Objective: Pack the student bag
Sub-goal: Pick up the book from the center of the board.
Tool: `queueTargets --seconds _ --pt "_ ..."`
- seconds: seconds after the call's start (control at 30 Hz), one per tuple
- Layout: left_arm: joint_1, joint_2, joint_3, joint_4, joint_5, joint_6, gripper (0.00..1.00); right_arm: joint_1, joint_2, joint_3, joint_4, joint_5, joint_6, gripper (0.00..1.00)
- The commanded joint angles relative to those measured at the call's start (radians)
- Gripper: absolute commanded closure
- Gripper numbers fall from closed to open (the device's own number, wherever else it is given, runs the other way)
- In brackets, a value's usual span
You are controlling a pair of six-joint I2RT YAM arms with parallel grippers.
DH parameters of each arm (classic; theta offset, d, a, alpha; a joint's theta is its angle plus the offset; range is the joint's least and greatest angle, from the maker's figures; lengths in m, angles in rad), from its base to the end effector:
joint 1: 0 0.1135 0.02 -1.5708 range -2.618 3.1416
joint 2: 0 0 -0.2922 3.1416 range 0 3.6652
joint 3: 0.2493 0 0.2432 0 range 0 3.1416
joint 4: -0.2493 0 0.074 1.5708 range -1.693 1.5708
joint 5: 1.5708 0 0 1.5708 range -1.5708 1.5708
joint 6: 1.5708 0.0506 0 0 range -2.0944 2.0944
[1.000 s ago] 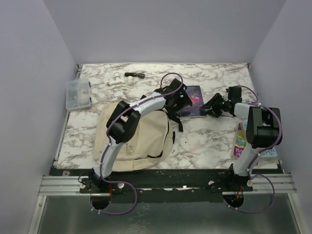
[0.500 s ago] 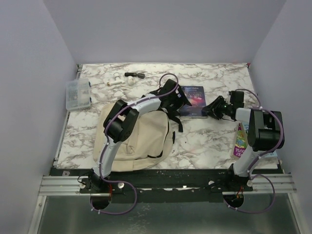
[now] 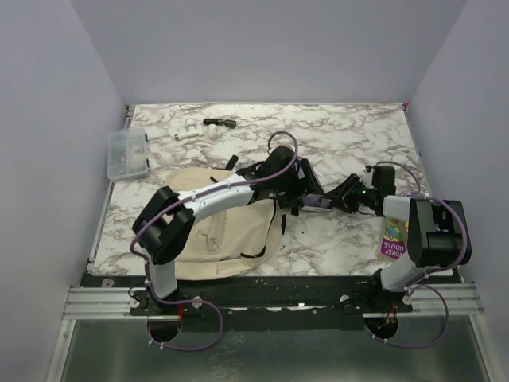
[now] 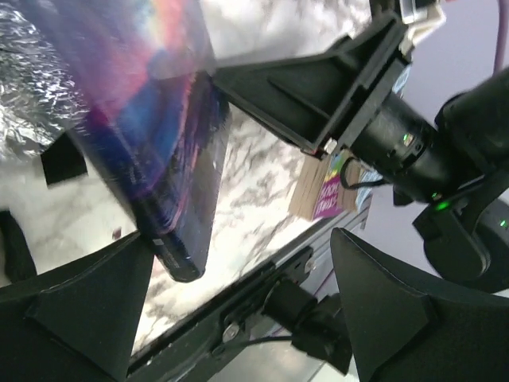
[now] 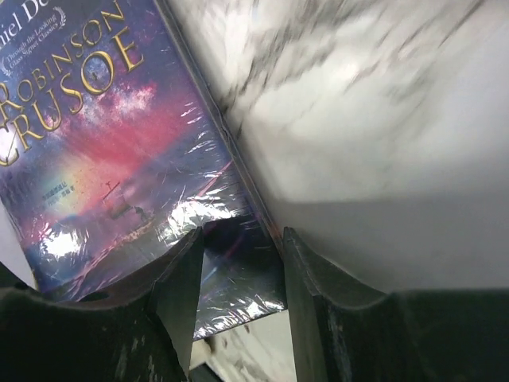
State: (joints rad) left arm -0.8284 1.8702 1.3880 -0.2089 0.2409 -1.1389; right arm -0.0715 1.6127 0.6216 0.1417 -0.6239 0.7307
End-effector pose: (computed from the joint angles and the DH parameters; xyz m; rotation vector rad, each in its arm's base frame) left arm 0.2870 -0.3307 0.2581 -0.2547 2.5815 -1.1883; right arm 0.2889 0.0089 0.1547 0.6840 2.3782 1.0494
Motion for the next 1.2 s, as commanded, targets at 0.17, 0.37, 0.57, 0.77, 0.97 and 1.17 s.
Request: queueTargets --seconds 0.17,0.37,0.57,0.77,0.97,1.17 --pt "-0.155 -0.174 -0.21 0.086 -0.176 -0.021 0.08 0.13 -0.148 -0.18 0.076 -0.21 0.129 0.57" --pt "-0.155 -0.185 -0.165 -0.035 -0.303 0.001 0.14 0.131 -0.186 -0.183 0.053 -0.206 0.127 0.57" --pt "-0.153 -0.173 -0.129 -0.088 -0.323 0.005 0.32 0.131 -0.185 -0.181 0.038 -0.191 0.109 0.57" --pt "-0.147 -0.178 -0.123 -0.124 -0.362 0.011 0.68 0.13 -0.174 -0.187 0.044 -0.198 0.101 0.57" --pt "-0.14 -0.211 -0.08 -0.16 -0.378 0.101 0.91 0.131 -0.231 -0.103 -0.125 -0.129 -0.018 0.55" --pt "-0.1 -0.293 -0.065 -0.163 -0.285 0.246 1.0 0.131 -0.366 0.027 -0.322 0.004 -0.133 0.35"
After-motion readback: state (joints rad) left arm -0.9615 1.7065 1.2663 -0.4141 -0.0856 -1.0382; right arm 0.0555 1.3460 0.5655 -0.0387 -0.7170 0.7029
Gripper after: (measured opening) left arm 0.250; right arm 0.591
